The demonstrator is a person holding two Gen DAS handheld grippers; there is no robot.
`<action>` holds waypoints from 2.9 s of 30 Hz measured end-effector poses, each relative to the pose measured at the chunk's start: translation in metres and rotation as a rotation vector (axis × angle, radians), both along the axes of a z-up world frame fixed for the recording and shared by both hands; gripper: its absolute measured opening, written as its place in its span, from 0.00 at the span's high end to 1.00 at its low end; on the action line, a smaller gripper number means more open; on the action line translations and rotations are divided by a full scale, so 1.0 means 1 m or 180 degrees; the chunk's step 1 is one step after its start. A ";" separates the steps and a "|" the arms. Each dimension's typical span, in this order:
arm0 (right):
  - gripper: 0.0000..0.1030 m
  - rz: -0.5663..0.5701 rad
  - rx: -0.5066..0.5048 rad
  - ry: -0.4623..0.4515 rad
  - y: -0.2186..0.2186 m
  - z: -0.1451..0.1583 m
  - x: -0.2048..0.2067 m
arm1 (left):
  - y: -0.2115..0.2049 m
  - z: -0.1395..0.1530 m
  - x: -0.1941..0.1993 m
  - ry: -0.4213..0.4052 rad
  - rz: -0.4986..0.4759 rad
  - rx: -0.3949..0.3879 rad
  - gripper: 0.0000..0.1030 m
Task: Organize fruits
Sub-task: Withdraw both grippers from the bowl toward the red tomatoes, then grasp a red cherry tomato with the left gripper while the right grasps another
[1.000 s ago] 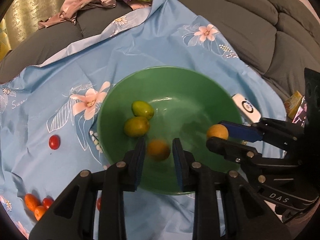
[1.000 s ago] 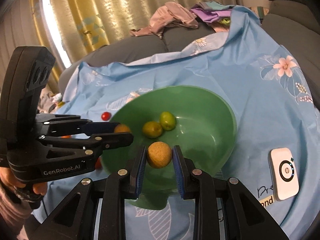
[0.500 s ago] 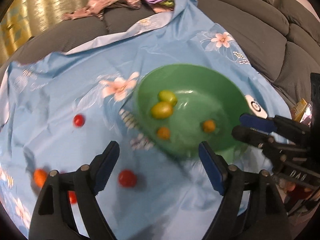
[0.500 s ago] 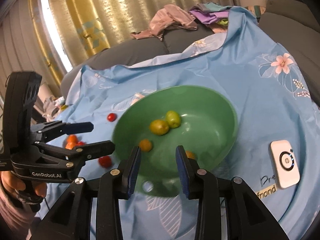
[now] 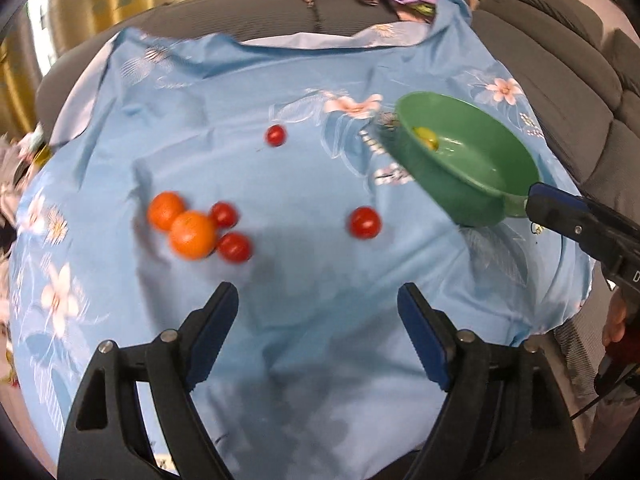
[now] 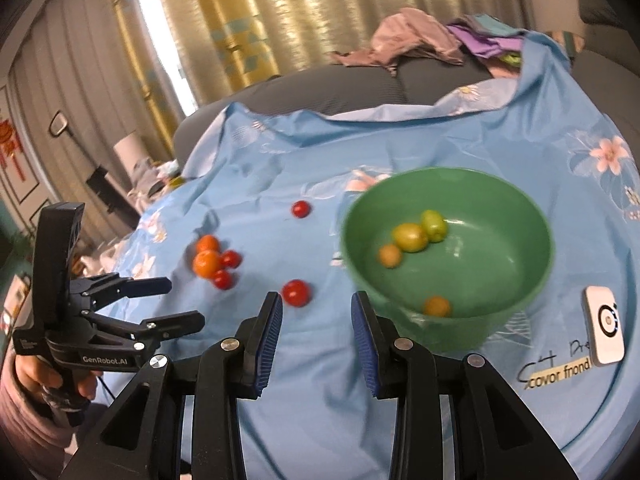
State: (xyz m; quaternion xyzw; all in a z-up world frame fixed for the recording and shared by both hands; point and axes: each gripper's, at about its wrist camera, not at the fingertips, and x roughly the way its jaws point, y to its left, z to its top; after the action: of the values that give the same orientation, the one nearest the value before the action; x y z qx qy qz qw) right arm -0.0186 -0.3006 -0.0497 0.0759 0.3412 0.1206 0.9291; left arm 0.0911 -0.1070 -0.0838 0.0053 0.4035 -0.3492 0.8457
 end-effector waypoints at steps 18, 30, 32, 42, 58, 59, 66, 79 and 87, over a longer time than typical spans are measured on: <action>0.65 0.0480 -0.0252 0.0148 0.083 -0.006 0.001 | 0.070 -0.022 -0.006 0.0012 0.0289 -0.0204 0.20; 0.65 0.0596 -0.0360 0.0228 0.110 -0.013 0.013 | 0.091 -0.032 0.001 -0.0020 0.0301 -0.0448 0.20; 0.65 0.0608 -0.0362 0.0267 0.113 -0.016 0.017 | 0.093 -0.035 0.004 -0.0006 0.0314 -0.0447 0.20; 0.65 0.0638 -0.0353 0.0428 0.115 -0.034 0.038 | 0.078 -0.046 0.029 0.0164 0.0220 -0.0562 0.20; 0.65 0.0265 -0.1005 0.0483 0.089 -0.063 0.090 | 0.004 -0.071 0.073 0.0479 -0.0048 -0.0451 0.34; 0.65 0.0275 -0.1031 0.0492 0.090 -0.065 0.093 | 0.003 -0.073 0.075 0.0495 -0.0039 -0.0443 0.36; 0.65 0.0284 -0.1036 0.0612 0.084 -0.076 0.107 | -0.005 -0.080 0.088 0.0471 0.0071 -0.0328 0.51; 0.67 0.0429 -0.0956 0.0706 0.082 -0.087 0.109 | -0.016 -0.079 0.100 0.0316 0.0068 -0.0143 0.74; 0.68 0.0412 -0.0834 0.0610 0.081 -0.077 0.101 | -0.010 -0.070 0.090 0.0272 0.0046 -0.0191 0.74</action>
State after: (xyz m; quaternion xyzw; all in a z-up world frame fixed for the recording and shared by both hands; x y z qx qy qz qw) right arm 0.0821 -0.2199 -0.1268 -0.0569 0.4452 0.1270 0.8846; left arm 0.1810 -0.1167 -0.1541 -0.0379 0.4285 -0.3550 0.8300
